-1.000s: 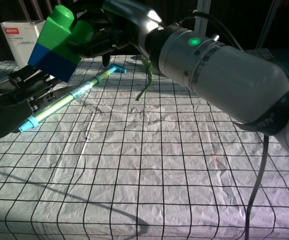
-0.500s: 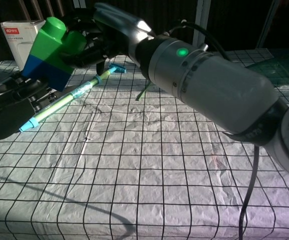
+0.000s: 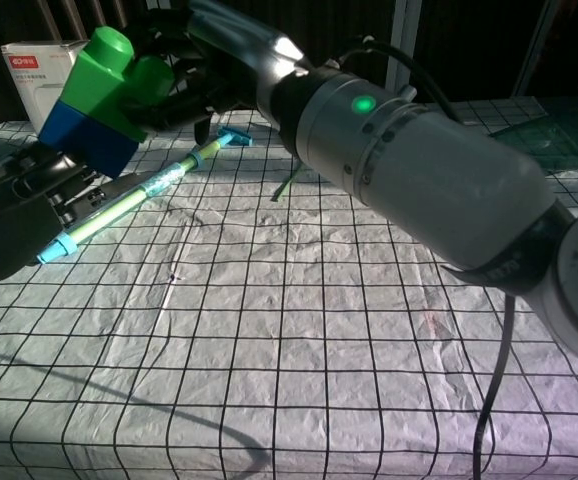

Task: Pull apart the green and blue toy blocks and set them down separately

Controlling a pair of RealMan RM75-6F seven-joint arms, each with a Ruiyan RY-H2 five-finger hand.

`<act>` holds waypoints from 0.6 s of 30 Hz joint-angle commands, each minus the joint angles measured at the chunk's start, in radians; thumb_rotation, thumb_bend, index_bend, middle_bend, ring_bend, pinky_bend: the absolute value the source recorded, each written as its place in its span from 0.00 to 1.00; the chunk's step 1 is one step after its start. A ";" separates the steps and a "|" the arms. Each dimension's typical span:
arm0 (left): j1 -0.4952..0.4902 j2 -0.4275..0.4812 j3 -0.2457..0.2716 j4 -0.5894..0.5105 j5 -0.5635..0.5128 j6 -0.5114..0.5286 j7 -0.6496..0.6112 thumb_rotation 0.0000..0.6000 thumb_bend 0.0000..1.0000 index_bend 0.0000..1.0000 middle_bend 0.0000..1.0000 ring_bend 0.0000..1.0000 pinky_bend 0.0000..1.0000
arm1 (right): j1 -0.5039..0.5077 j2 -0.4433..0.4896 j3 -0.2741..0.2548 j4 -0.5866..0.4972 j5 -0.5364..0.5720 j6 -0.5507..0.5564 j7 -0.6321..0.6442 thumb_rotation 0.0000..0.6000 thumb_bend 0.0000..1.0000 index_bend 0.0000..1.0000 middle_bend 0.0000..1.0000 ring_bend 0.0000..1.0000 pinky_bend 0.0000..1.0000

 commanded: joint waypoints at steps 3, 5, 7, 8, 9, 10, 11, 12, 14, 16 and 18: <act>0.020 -0.024 -0.008 0.007 0.020 0.060 0.041 1.00 0.41 0.34 0.28 0.05 0.23 | -0.001 0.002 0.001 -0.002 0.008 -0.007 -0.004 1.00 0.41 0.96 0.74 0.66 0.62; 0.023 -0.030 -0.013 0.008 0.015 0.063 0.042 1.00 0.46 0.38 0.33 0.11 0.29 | -0.002 0.002 0.001 -0.004 0.008 -0.007 -0.005 1.00 0.41 0.96 0.74 0.66 0.62; 0.024 -0.031 -0.017 0.006 0.006 0.056 0.028 1.00 0.51 0.41 0.38 0.15 0.34 | -0.002 0.002 0.002 -0.006 0.006 -0.007 -0.005 1.00 0.41 0.96 0.74 0.66 0.62; 0.024 -0.030 -0.017 0.005 0.004 0.052 0.019 1.00 0.54 0.43 0.40 0.18 0.36 | -0.002 0.001 0.002 -0.006 0.005 -0.006 -0.006 1.00 0.41 0.96 0.74 0.66 0.62; 0.024 -0.030 -0.018 0.003 0.001 0.048 0.012 1.00 0.55 0.44 0.41 0.19 0.37 | -0.002 0.001 0.001 -0.007 0.004 -0.006 -0.006 1.00 0.41 0.96 0.74 0.66 0.62; 0.024 -0.029 -0.018 0.002 0.000 0.045 0.005 1.00 0.57 0.45 0.42 0.20 0.38 | -0.003 0.001 0.001 -0.007 0.004 -0.006 -0.006 1.00 0.41 0.96 0.74 0.66 0.62; 0.024 -0.028 -0.018 0.002 0.000 0.042 -0.001 1.00 0.59 0.45 0.42 0.20 0.39 | -0.003 0.001 0.001 -0.007 0.004 -0.007 -0.005 1.00 0.41 0.96 0.74 0.66 0.62; 0.024 -0.028 -0.018 0.001 0.000 0.040 -0.003 1.00 0.61 0.46 0.43 0.21 0.40 | -0.004 0.002 0.001 -0.007 0.003 -0.007 -0.004 1.00 0.41 0.96 0.74 0.66 0.62; 0.025 -0.027 -0.019 -0.001 -0.003 0.038 -0.007 1.00 0.65 0.47 0.44 0.22 0.41 | -0.005 0.003 0.001 -0.008 0.002 -0.008 -0.001 1.00 0.41 0.96 0.74 0.66 0.62; 0.027 -0.025 -0.024 -0.008 -0.011 0.033 -0.014 1.00 0.70 0.49 0.47 0.25 0.45 | -0.006 0.008 0.004 -0.011 -0.001 -0.010 0.007 1.00 0.41 0.96 0.74 0.66 0.62; 0.032 -0.021 -0.030 -0.020 -0.021 0.032 -0.023 1.00 0.74 0.52 0.50 0.28 0.48 | -0.009 0.014 0.007 -0.017 -0.007 -0.009 0.019 1.00 0.41 0.96 0.74 0.66 0.62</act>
